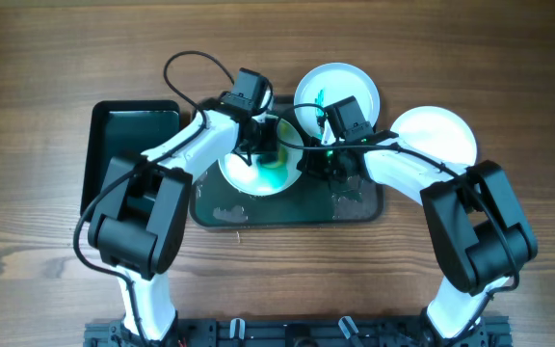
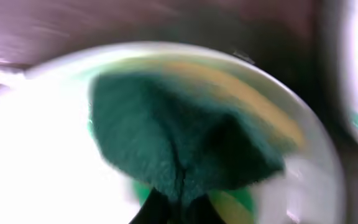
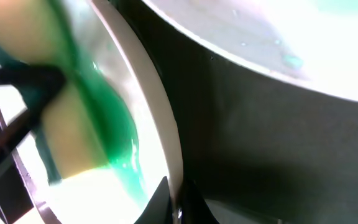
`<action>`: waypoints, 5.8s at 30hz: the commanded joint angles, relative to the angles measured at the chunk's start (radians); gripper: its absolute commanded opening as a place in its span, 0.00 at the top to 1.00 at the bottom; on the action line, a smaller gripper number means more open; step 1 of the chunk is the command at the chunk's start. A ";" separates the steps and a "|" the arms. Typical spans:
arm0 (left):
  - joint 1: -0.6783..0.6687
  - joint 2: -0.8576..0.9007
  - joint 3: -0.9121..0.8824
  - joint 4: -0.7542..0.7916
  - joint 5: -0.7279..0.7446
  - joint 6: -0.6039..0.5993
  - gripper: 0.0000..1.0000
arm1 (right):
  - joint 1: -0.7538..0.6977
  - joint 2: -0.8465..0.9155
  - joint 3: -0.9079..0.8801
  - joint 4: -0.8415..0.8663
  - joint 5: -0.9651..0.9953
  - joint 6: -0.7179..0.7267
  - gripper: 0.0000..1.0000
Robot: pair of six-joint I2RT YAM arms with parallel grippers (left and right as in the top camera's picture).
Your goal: Clean dirty plates on tray and stack at the side
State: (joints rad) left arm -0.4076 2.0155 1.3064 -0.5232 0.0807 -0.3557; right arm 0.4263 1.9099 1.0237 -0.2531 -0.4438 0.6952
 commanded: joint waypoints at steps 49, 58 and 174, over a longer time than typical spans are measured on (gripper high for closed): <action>0.333 -0.235 0.139 -0.454 0.175 0.030 0.96 | 0.232 -0.419 0.151 -0.497 1.074 -0.287 0.96; 0.333 -0.235 0.139 -0.455 0.175 0.030 0.96 | 0.451 -0.420 0.200 -0.434 1.630 -0.493 0.96; 0.239 -0.235 0.139 -0.413 0.056 0.003 0.96 | -0.371 0.098 0.275 -0.048 0.153 -0.562 0.96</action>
State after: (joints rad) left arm -0.1677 1.7840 1.4418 -0.9409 0.1459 -0.3393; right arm 0.0475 2.0441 1.2953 -0.2901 -0.2733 0.1364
